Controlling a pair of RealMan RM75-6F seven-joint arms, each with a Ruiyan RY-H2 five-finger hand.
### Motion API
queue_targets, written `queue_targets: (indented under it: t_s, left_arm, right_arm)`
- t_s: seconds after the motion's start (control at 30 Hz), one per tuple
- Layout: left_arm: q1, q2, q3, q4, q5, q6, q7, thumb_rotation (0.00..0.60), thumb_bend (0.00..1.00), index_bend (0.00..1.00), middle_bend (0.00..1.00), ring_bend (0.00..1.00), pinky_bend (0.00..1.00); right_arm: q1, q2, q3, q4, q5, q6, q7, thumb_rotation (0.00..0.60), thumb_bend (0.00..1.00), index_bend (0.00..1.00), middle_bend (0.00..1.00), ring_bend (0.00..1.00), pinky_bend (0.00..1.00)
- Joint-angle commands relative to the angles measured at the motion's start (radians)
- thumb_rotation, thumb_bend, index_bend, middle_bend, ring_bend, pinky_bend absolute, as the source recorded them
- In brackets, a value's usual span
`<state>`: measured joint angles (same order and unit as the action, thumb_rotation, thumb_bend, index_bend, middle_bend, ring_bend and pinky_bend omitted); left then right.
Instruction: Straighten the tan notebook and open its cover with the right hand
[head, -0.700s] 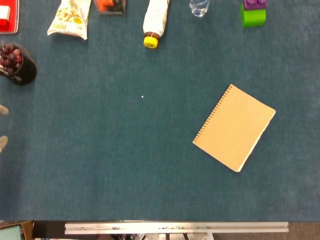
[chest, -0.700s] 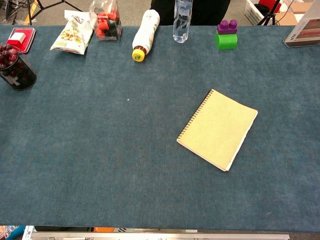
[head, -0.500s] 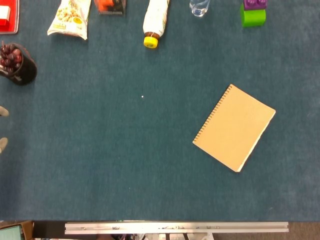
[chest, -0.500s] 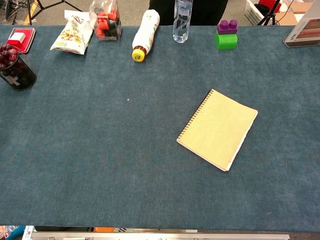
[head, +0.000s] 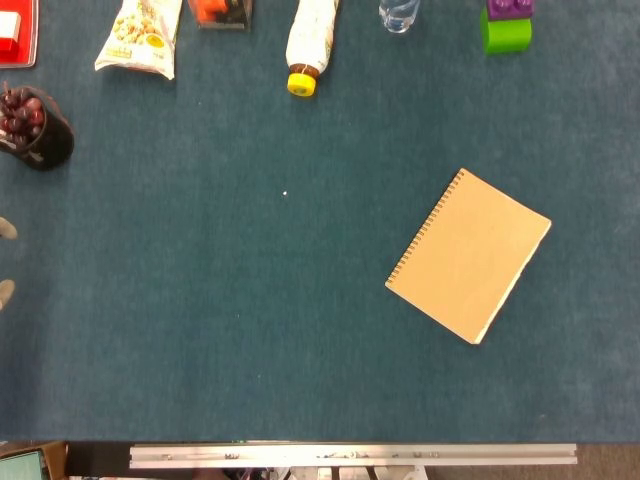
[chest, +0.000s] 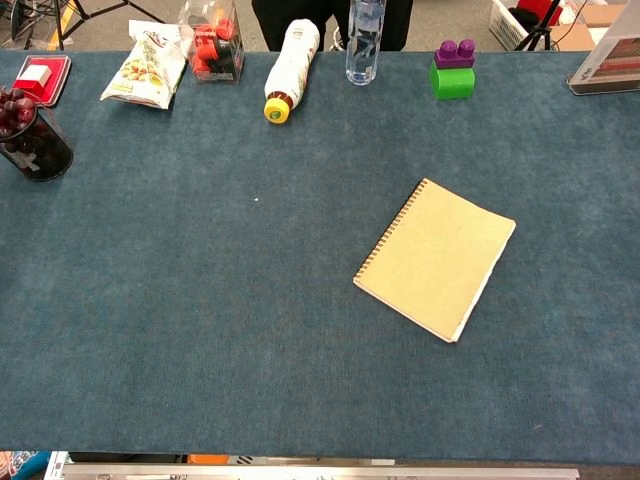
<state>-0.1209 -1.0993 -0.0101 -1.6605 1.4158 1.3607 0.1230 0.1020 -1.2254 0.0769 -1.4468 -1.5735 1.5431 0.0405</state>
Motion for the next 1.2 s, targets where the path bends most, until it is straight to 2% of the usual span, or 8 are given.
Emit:
queue_targets:
  t_s: [0.03, 0.2, 0.47, 0.53, 0.9, 1.2]
  left_arm:
    - [0.004, 0.010, -0.001, -0.014, 0.005, 0.013, 0.002, 0.600, 0.17, 0.40, 0.38, 0.46, 0.30]
    - [0.006, 0.014, -0.004, -0.019, 0.002, 0.019, -0.001, 0.600, 0.17, 0.40, 0.38, 0.46, 0.30]
    - [0.005, 0.013, -0.003, -0.018, 0.000, 0.013, 0.003, 0.600, 0.17, 0.40, 0.38, 0.46, 0.31]
    - [0.004, 0.013, -0.003, -0.017, -0.003, 0.010, 0.004, 0.600, 0.17, 0.40, 0.38, 0.46, 0.31]
    - [0.005, 0.028, -0.006, -0.035, -0.008, 0.010, -0.011, 0.600, 0.17, 0.40, 0.38, 0.46, 0.31]
    - [0.008, 0.048, -0.008, -0.054, -0.009, 0.012, -0.030, 0.600, 0.17, 0.40, 0.38, 0.46, 0.31]
  right_arm:
    - [0.002, -0.006, -0.008, 0.004, -0.012, 0.000, -0.006, 0.600, 0.00, 0.61, 0.41, 0.35, 0.57]
    - [0.006, -0.011, -0.013, 0.015, -0.018, -0.005, -0.007, 0.600, 0.00, 0.55, 0.34, 0.32, 0.55]
    - [0.009, -0.015, -0.019, 0.025, -0.027, -0.006, -0.011, 0.600, 0.00, 0.46, 0.22, 0.21, 0.33]
    - [0.011, -0.016, -0.021, 0.027, -0.028, -0.009, -0.009, 0.600, 0.00, 0.44, 0.21, 0.19, 0.30]
    - [0.022, -0.062, -0.042, 0.076, -0.077, 0.002, -0.027, 0.600, 0.00, 0.28, 0.12, 0.11, 0.23]
    - [0.041, -0.100, -0.076, 0.134, -0.128, -0.018, -0.042, 0.600, 0.00, 0.26, 0.11, 0.10, 0.23]
